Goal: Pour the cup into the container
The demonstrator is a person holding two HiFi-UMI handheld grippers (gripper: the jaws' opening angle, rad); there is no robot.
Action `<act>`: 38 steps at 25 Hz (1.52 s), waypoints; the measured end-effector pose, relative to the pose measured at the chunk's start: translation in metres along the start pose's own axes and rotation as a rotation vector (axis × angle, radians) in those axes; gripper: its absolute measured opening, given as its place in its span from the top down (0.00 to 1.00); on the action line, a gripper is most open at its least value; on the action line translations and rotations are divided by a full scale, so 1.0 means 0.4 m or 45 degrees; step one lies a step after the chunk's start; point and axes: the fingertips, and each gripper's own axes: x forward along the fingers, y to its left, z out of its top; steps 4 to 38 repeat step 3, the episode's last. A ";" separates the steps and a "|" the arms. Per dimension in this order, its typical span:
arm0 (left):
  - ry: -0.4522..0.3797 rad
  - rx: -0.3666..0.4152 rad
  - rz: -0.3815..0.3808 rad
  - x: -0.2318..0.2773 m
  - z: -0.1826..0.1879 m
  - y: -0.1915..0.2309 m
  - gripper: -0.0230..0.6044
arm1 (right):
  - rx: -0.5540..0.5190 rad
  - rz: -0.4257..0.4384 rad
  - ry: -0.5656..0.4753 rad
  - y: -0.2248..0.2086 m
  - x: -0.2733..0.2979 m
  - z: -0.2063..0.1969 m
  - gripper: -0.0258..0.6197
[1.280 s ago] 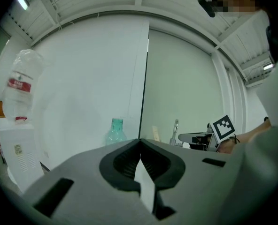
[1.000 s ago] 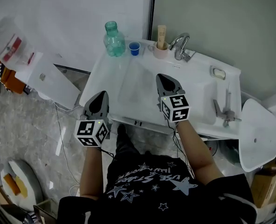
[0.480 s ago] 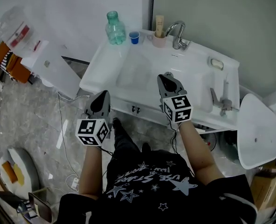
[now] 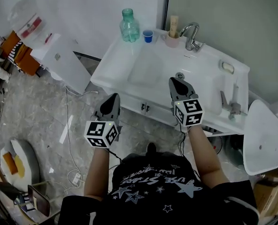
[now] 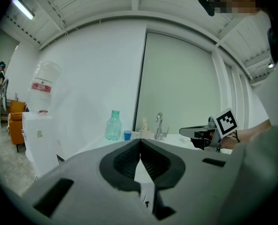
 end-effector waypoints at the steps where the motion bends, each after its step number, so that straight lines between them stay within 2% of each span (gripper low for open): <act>1: 0.004 -0.003 -0.002 -0.005 -0.004 0.007 0.94 | -0.003 -0.002 -0.001 0.007 0.004 0.003 0.95; 38: 0.010 -0.007 -0.006 -0.015 -0.012 0.021 0.94 | -0.011 -0.006 -0.006 0.021 0.013 0.009 0.95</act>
